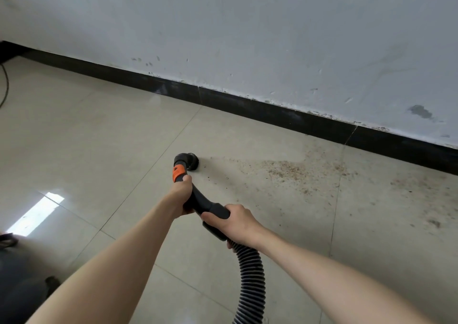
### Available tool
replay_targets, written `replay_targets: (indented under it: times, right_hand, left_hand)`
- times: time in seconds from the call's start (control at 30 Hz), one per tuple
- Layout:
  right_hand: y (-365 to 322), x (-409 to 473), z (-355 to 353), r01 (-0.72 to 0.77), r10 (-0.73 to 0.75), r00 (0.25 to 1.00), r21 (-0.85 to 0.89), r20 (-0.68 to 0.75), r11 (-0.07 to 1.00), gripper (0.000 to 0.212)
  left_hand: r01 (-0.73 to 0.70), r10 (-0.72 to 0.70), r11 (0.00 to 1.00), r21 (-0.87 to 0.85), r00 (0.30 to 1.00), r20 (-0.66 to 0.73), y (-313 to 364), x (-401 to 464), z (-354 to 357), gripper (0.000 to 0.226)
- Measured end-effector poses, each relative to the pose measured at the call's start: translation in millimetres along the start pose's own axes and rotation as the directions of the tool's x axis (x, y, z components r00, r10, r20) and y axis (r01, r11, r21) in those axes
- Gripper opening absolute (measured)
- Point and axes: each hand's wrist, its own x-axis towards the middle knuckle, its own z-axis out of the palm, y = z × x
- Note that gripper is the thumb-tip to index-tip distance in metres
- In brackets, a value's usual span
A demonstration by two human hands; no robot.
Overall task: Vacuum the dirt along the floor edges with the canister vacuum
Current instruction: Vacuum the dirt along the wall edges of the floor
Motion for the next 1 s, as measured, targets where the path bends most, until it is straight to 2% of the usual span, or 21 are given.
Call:
replay_targets:
  times: [0.13, 0.37, 0.53, 1.0]
  right_hand:
    - [5.0, -12.2, -9.7, 0.014, -0.014, 1.0, -0.027, 0.018, 1.0, 0.044]
    - [17.5, -26.5, -32.6, -0.031, 0.031, 0.999, 0.012, 0.01, 0.999, 0.053]
    - [17.6, -27.4, -35.9, -0.014, 0.011, 0.999, -0.054, -0.043, 0.998, 0.051]
    - [8.3, -21.2, -34.7, -0.065, 0.064, 0.991, -0.01, -0.12, 0.998, 0.044]
  left_hand:
    - [0.028, -0.027, 0.999, -0.017, 0.999, 0.037, -4.1, -14.9, 5.1, 0.035]
    - [0.027, -0.028, 1.0, 0.009, 0.997, 0.072, -6.6, -25.3, 24.4, 0.041]
    - [0.029, -0.029, 1.0, -0.002, 0.993, 0.116, -3.1, -21.8, 29.3, 0.044]
    - [-0.073, 0.056, 0.993, 0.09, 0.983, 0.173, 16.7, -13.4, 45.3, 0.035]
